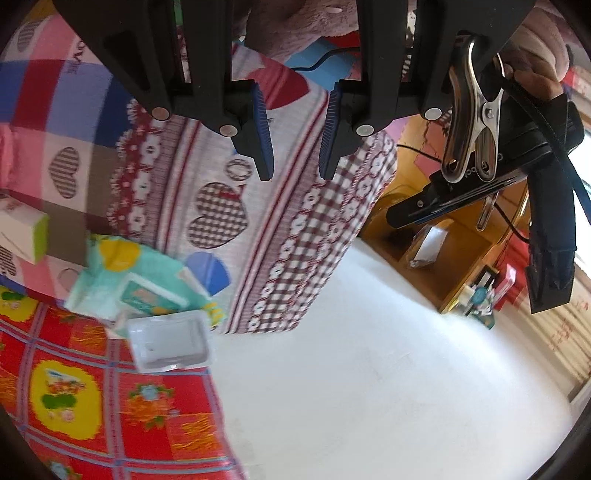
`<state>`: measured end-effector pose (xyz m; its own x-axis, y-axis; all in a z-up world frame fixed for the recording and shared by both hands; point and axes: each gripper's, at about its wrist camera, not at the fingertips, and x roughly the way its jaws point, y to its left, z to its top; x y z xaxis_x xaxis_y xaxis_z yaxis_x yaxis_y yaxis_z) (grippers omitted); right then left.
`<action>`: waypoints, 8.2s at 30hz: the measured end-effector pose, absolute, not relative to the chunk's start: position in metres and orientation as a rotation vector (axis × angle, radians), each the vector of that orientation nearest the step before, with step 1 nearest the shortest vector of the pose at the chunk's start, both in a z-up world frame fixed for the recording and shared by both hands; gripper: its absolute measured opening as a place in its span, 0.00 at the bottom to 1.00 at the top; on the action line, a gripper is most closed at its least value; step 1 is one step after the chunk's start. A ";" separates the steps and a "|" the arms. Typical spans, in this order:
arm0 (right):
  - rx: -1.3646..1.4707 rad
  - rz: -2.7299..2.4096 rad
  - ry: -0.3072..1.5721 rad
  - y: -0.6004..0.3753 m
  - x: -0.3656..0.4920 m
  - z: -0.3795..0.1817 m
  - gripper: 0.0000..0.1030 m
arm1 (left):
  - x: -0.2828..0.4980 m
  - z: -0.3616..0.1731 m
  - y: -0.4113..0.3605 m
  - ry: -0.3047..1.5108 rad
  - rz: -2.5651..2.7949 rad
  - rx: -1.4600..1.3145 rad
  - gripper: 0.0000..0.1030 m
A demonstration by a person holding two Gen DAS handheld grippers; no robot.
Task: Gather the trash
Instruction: 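Move both grippers back over the trash on the bed, then lower both grippers onto the white plastic tray on the wet-wipe pack, then close the left gripper on the white plastic tray while the right gripper closes on its rim, then lift the white plastic tray and carry it over the red bucket, then open the left gripper over the red bucket to drop the tray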
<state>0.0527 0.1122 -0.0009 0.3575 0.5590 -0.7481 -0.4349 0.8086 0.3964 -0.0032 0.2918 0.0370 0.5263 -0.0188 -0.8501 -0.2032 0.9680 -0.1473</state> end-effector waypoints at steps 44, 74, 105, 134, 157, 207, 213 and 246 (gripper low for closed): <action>0.255 0.329 0.946 0.058 0.131 -0.001 0.26 | 0.119 0.045 0.232 1.020 -0.141 -0.133 0.39; 0.166 0.375 0.971 0.041 0.245 -0.037 0.26 | 0.196 -0.014 0.193 1.031 -0.003 -0.147 0.39; 0.126 0.422 0.994 0.077 0.310 -0.080 0.21 | 0.257 -0.055 0.169 1.072 -0.004 -0.108 0.33; 0.140 0.451 0.958 0.051 0.266 -0.043 0.13 | 0.185 -0.013 0.187 1.007 0.012 -0.108 0.27; 0.085 0.542 0.940 0.096 0.221 -0.024 0.13 | 0.120 0.005 0.228 0.989 0.083 -0.152 0.28; -0.209 0.833 1.046 0.407 0.154 -0.057 0.13 | 0.014 -0.021 0.516 0.991 0.409 -0.429 0.28; -0.233 0.811 1.083 0.433 0.162 -0.073 0.13 | 0.025 -0.041 0.540 1.024 0.395 -0.444 0.28; -0.231 0.719 1.197 0.488 0.202 -0.122 0.13 | 0.060 -0.097 0.584 1.135 0.351 -0.458 0.28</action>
<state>0.2016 0.4881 -0.1221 0.1777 0.3851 -0.9056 -0.6188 0.7593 0.2015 0.0599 0.5838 -0.0969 0.3847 0.0369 -0.9223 -0.4900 0.8549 -0.1702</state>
